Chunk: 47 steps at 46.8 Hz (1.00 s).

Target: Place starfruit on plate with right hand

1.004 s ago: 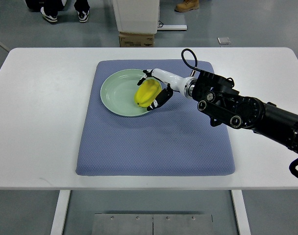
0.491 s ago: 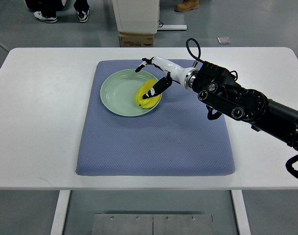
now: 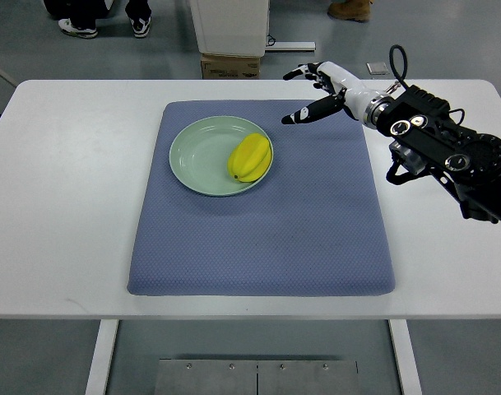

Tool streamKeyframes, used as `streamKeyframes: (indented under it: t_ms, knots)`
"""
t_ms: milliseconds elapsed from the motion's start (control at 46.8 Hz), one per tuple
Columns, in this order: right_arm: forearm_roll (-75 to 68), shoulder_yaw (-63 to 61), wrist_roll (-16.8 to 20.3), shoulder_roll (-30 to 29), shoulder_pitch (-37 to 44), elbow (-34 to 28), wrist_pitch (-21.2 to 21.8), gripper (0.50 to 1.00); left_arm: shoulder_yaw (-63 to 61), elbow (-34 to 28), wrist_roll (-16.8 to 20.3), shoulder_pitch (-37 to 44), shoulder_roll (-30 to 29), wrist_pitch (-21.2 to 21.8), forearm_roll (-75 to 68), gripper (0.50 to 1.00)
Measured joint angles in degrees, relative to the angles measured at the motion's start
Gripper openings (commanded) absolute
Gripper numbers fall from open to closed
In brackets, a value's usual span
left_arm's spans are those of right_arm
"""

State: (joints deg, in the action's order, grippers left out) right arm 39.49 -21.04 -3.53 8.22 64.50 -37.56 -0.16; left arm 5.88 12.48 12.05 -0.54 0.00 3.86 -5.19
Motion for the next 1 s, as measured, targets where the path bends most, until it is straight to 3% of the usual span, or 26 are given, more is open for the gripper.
streamKeyframes:
  t_ms: [363, 1004]
  knots:
    - [-6.9, -16.4, 0.0, 0.3, -7.2, 0.1, -5.6, 1.0, 0.0, 0.0, 0.0, -0.1, 0.0, 0.0, 0.0, 1.0]
    - [-7.7, -36.2, -0.1, -0.8, -17.0, -0.6, -5.8, 1.0, 0.0, 0.0, 0.0, 0.0, 0.0, 0.0, 0.0, 1.0]
